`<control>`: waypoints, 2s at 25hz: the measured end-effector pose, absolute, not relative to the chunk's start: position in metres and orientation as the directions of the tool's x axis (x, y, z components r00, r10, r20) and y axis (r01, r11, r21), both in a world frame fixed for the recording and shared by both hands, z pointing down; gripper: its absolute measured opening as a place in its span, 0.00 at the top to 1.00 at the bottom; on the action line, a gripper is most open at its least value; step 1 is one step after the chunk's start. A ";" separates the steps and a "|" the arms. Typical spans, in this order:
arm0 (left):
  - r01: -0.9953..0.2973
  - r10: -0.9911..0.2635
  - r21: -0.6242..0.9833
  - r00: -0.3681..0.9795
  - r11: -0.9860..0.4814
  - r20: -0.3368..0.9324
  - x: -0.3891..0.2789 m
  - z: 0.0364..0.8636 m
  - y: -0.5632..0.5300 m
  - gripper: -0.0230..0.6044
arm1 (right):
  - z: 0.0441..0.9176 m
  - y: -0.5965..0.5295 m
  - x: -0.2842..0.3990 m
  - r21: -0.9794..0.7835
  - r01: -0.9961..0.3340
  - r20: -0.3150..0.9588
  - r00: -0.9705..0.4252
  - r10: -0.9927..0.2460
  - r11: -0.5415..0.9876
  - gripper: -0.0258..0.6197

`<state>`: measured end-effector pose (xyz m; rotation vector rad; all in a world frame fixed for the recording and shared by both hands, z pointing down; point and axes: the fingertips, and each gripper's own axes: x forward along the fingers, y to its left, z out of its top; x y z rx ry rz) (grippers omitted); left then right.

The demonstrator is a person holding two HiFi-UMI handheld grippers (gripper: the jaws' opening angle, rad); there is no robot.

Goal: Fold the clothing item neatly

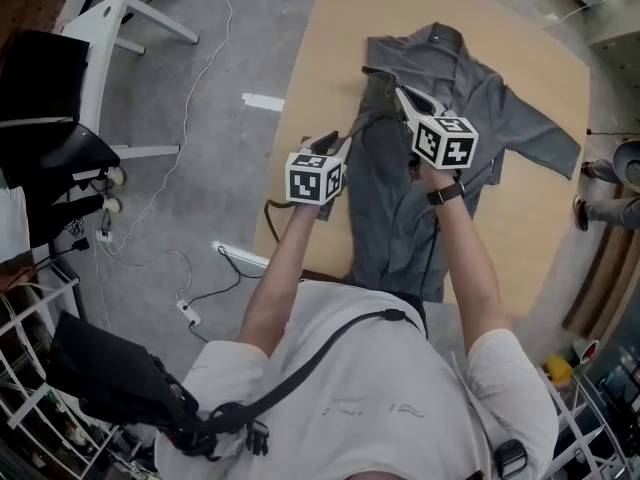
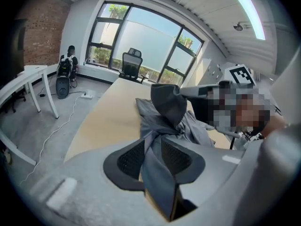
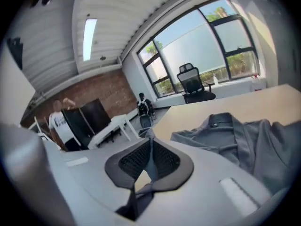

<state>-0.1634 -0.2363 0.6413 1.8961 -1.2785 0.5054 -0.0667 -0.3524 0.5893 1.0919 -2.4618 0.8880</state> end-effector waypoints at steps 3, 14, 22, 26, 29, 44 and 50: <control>-0.889 -0.557 0.376 0.457 -0.261 0.693 -0.130 0.642 -0.241 0.78 | 0.563 -0.361 0.000 -0.519 -0.754 0.398 -0.631 -0.667 0.403 0.92; -0.854 -0.482 0.366 0.513 -0.370 0.710 -0.052 0.642 -0.240 0.78 | 0.626 -0.337 0.213 -0.612 -0.790 0.424 -0.286 -0.859 -0.039 0.92; -0.849 -0.461 0.347 0.513 -0.399 0.724 -0.043 0.641 -0.229 0.78 | 0.686 -0.297 0.259 -0.523 -0.830 0.567 -0.168 -0.806 -0.194 0.73; -0.839 -0.456 0.336 0.522 -0.429 0.721 -0.032 0.636 -0.228 0.78 | 0.666 -0.279 0.256 -0.509 -0.847 0.535 -0.172 -0.827 -0.152 0.69; -0.812 -0.443 0.330 0.550 -0.481 0.708 -0.010 0.630 -0.228 0.78 | 0.645 -0.260 0.256 -0.501 -0.859 0.500 -0.189 -0.846 -0.104 0.70; -0.587 -0.239 0.360 0.705 -0.725 0.668 0.160 0.630 -0.211 0.96 | 0.647 -0.160 0.350 -0.447 -0.878 0.537 -0.110 -0.836 -0.172 0.95; -0.504 -0.139 0.391 0.731 -0.770 0.668 0.217 0.645 -0.201 0.96 | 0.672 -0.140 0.414 -0.322 -0.928 0.625 -0.059 -0.778 -0.188 0.95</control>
